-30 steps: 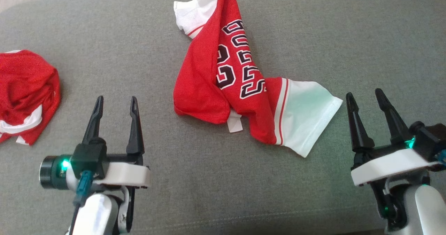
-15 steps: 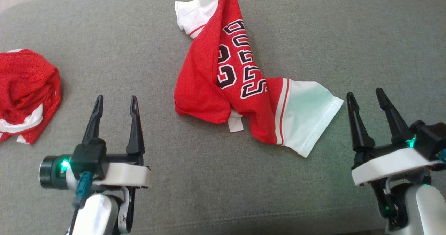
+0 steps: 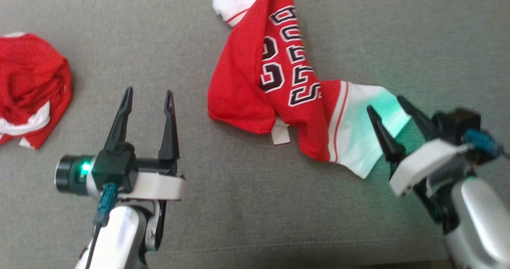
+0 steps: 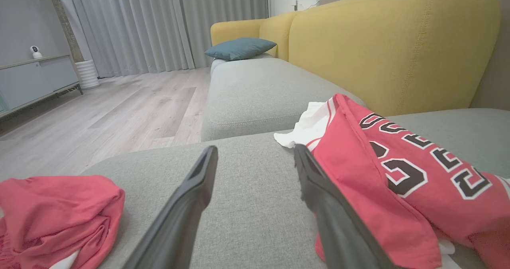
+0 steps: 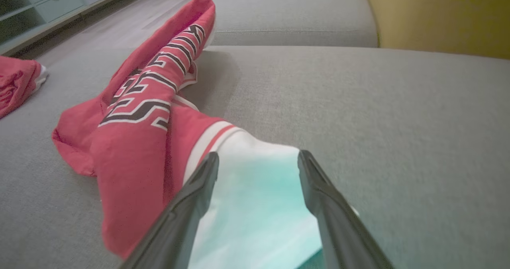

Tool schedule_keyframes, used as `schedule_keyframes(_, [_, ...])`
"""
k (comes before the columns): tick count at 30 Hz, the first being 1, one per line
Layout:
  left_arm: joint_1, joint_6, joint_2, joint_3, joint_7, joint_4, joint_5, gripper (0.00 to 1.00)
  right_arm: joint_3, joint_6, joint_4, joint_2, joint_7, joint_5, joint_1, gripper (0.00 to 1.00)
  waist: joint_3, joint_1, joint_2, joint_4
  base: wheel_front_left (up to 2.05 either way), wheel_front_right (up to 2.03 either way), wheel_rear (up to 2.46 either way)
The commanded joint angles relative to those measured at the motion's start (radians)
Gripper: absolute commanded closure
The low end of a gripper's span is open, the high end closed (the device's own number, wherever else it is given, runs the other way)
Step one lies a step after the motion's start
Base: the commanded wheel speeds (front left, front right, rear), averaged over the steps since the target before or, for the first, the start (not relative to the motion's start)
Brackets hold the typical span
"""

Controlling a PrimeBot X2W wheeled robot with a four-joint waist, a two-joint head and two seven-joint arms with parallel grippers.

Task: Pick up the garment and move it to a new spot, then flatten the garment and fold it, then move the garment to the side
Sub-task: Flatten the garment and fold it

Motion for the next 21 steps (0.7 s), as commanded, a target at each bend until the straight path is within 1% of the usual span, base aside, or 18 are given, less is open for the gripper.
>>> schedule_keyframes(1, [-0.046,-0.004,0.005,0.032,-0.005,-0.039,0.011,0.00,0.030,-0.001,-0.011,-0.036,0.005,0.010,-0.053,0.00,0.032,0.0000,-0.0001,0.026,0.00,0.00,0.00])
schedule_keyframes(4, [-0.063,-0.007,-0.006,0.027,-0.005,-0.041,0.016,0.00,0.066,-0.001,0.056,-0.080,0.027,0.031,-0.113,0.00,0.058,0.0000,-0.0001,0.043,0.00,0.00,0.00])
schedule_keyframes(7, [-0.073,-0.009,-0.015,0.024,-0.005,-0.043,0.021,0.00,0.081,-0.001,0.132,-0.116,0.056,0.048,-0.160,0.00,0.075,0.0000,-0.0001,0.054,0.00,0.00,0.00])
schedule_keyframes(12, [-0.079,-0.011,-0.026,0.028,-0.005,-0.043,0.025,0.00,0.109,-0.001,0.243,-0.146,0.142,0.100,-0.204,0.00,0.087,0.0000,-0.0001,0.061,0.00,0.00,0.00])
schedule_keyframes(13, [-0.078,-0.011,-0.027,0.029,-0.005,-0.042,0.025,0.00,0.118,-0.001,0.256,-0.149,0.158,0.115,-0.208,0.05,0.088,0.0000,-0.0001,0.060,0.00,0.00,0.00])
schedule_keyframes(14, [-0.079,-0.012,-0.028,0.030,-0.005,-0.043,0.026,0.00,0.128,-0.001,0.264,-0.150,0.170,0.133,-0.212,0.82,0.089,0.0000,-0.0001,0.059,0.00,0.00,0.00])
schedule_keyframes(15, [-0.079,-0.013,-0.028,0.031,-0.005,-0.043,0.027,0.00,0.132,-0.001,0.267,-0.152,0.175,0.150,-0.214,1.00,0.089,0.0000,-0.0001,0.057,0.00,0.00,0.00])
schedule_keyframes(18, [-0.078,-0.015,-0.028,0.036,-0.005,-0.042,0.030,0.00,0.121,-0.001,0.253,-0.154,0.147,0.188,-0.221,1.00,0.086,0.0000,-0.0001,0.047,0.00,0.00,0.00])
schedule_keyframes(21, [-0.074,-0.018,-0.027,0.040,-0.005,-0.041,0.031,0.00,0.068,-0.001,0.229,-0.148,0.096,0.208,-0.222,1.00,0.077,0.0000,-0.0001,0.030,0.00,0.00,0.00])
